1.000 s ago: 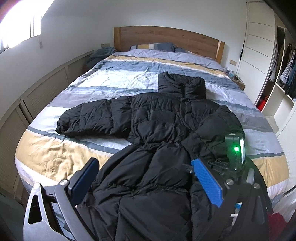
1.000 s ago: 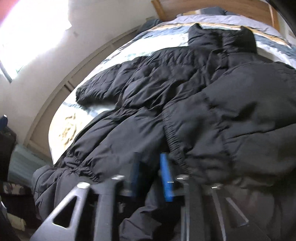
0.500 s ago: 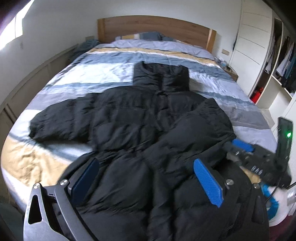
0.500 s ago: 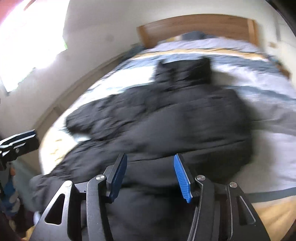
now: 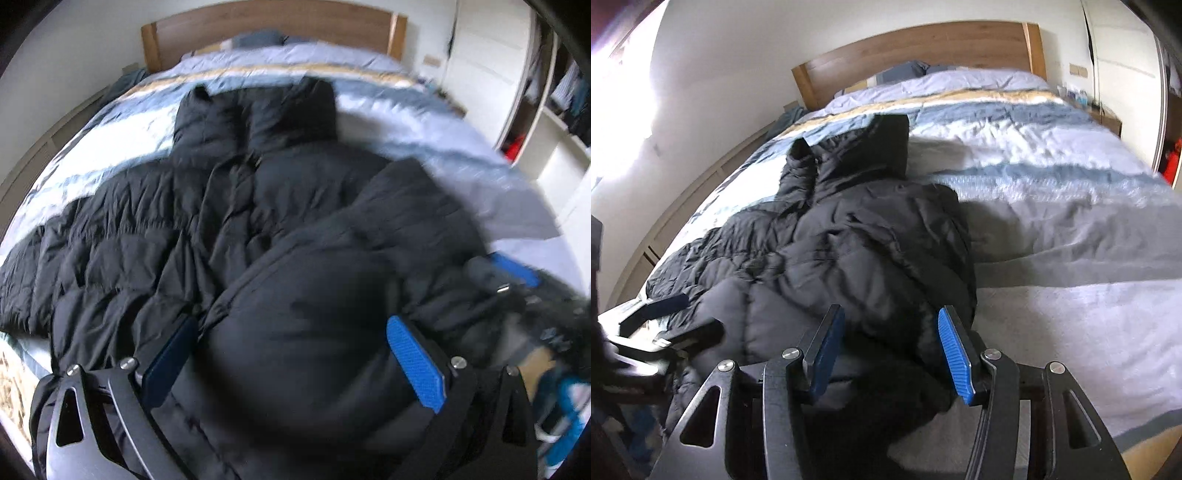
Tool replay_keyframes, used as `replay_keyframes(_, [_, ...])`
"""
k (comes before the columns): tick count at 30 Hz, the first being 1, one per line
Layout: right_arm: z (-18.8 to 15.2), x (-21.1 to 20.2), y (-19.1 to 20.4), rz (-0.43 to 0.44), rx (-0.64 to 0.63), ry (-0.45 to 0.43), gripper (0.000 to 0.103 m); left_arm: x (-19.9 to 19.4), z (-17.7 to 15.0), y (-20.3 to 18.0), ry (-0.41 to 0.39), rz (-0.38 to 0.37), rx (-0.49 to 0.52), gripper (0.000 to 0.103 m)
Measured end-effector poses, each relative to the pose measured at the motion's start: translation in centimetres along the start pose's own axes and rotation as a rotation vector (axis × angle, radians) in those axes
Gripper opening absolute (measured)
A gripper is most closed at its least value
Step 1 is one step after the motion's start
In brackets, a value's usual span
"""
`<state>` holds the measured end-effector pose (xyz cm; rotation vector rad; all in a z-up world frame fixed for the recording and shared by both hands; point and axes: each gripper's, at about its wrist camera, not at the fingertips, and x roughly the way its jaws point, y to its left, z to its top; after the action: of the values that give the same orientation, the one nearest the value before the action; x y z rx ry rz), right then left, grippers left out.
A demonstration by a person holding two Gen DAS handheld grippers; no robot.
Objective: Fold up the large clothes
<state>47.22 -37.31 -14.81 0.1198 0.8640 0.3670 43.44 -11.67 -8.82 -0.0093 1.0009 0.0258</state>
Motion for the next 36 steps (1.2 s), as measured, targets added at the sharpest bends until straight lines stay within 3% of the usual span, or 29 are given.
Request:
replay_keyframes(6, [-2.0,3.3,-1.4,0.023,0.041,0.048,0.078,3.1,-1.8,3.5,0.050,-0.042,-0.032,0.103])
replay_keyframes(9, [-2.1,3.0,-1.7,0.024,0.052,0.041,0.078,1.9,-1.7,3.6,0.037,-0.024,-0.004,0.103])
replay_keyframes(13, [-1.7,0.0,-0.6,-0.040,-0.001,-0.042,0.076,-0.6,-2.3,4.5,-0.014,0.039,0.034,0.103])
replay_keyframes(18, [-2.0,-2.1,1.6,-0.018,-0.048,-0.098,0.076,-0.6,-3.4,6.5,0.008,0.076,-0.003,0.103])
replay_keyframes(23, [-3.2,-0.2,3.3,0.031,-0.089,0.011,0.076,-0.8,-4.4,7.5,0.044,0.088,-0.029,0.103])
replay_keyframes(26, [-3.8,0.2,2.9,-0.002,-0.065,0.070,0.076,-2.4,-4.8,7.9,0.036,0.092,-0.026,0.103])
replay_keyframes(32, [-4.3,-5.1,4.3,-0.038,-0.041,0.006,0.076,-6.4,-6.3,10.7,0.010,0.097,-0.079,0.103])
replay_keyframes(36, [-6.0,-9.5,6.3,-0.053,-0.026,-0.051,0.077,-9.9,-7.7,12.4,-0.026,0.060,-0.097,0.103])
